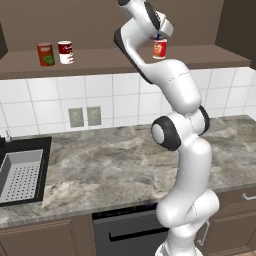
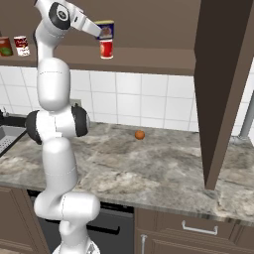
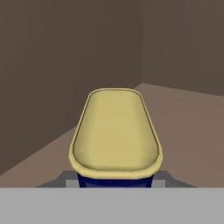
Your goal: Stack two cans on top of the other two cans in the cabinet.
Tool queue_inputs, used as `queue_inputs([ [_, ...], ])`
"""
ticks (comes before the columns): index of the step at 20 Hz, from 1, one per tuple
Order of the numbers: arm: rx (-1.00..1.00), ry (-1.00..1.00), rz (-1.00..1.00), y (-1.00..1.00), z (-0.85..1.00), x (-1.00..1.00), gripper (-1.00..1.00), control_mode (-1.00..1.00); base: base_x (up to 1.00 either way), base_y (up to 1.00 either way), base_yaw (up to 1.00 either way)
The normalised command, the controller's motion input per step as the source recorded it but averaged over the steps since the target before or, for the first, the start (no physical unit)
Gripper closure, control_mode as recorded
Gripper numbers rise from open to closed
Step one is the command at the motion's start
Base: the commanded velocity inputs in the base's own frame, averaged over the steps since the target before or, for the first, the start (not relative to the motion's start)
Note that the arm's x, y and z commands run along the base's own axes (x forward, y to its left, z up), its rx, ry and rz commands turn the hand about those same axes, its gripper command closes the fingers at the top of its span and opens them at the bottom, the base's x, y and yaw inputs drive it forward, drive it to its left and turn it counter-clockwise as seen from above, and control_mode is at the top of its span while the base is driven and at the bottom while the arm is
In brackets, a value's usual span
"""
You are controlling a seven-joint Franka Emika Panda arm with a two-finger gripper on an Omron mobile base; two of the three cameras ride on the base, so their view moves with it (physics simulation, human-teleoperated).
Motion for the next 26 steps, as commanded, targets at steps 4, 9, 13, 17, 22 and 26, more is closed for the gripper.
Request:
queue_inputs([
  [4,0.0,0.05,0.0,0.0,-0.11,0.0,1.0,-1.0,0.0,0.0,0.0],
  [9,0.0,0.01,0.0,0.0,-0.08,0.0,1.0,-1.0,0.0,0.0,0.0],
  [13,0.0,0.0,0.0,0.0,-0.1,0.01,1.0,-1.0,0.0,0.0,0.0],
  [17,0.0,0.0,0.0,0.0,-0.1,0.04,-1.0,-1.0,0.0,0.0,0.0],
  [22,0.0,0.0,0.0,0.0,-0.01,0.02,-1.0,-1.0,0.0,0.0,0.0],
  [26,0.0,0.0,0.0,0.0,0.0,0.0,-1.0,-1.0,0.0,0.0,0.0],
])
